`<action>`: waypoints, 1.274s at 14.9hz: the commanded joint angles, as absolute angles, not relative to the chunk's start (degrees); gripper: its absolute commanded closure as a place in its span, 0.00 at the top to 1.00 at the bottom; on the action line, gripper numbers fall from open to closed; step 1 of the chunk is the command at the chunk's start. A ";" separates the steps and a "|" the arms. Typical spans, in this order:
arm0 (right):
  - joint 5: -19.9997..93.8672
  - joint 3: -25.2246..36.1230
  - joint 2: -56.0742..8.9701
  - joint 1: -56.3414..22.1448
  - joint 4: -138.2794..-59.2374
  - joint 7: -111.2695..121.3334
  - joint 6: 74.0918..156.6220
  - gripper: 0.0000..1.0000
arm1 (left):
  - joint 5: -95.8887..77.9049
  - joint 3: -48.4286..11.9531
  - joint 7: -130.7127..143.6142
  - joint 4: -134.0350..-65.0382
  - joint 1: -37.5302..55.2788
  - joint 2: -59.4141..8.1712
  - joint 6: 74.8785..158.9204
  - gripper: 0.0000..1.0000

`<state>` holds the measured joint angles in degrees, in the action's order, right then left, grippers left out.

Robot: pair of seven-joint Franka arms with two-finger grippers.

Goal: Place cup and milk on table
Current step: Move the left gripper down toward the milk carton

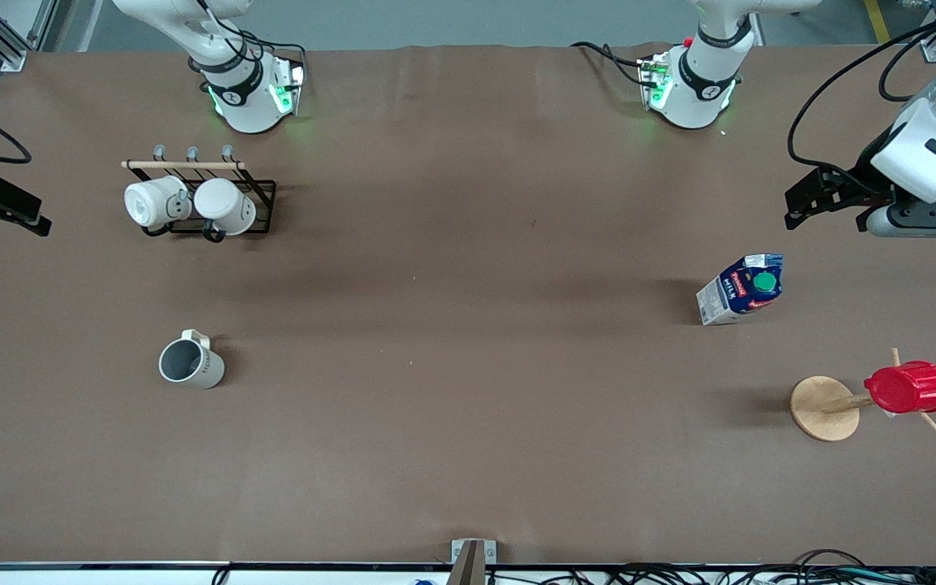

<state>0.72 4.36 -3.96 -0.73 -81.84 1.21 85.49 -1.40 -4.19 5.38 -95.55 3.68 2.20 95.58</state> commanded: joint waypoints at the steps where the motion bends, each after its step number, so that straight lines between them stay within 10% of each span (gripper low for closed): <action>1: -0.26 3.78 -3.43 -0.18 -82.44 0.79 86.04 1.00 | -0.44 -4.04 5.45 -95.80 3.52 2.64 96.23 0.99; 19: -0.35 3.87 -3.69 -0.35 -82.35 0.79 86.13 1.00 | 3.60 -3.96 5.27 -104.83 0.88 -0.44 104.75 1.00</action>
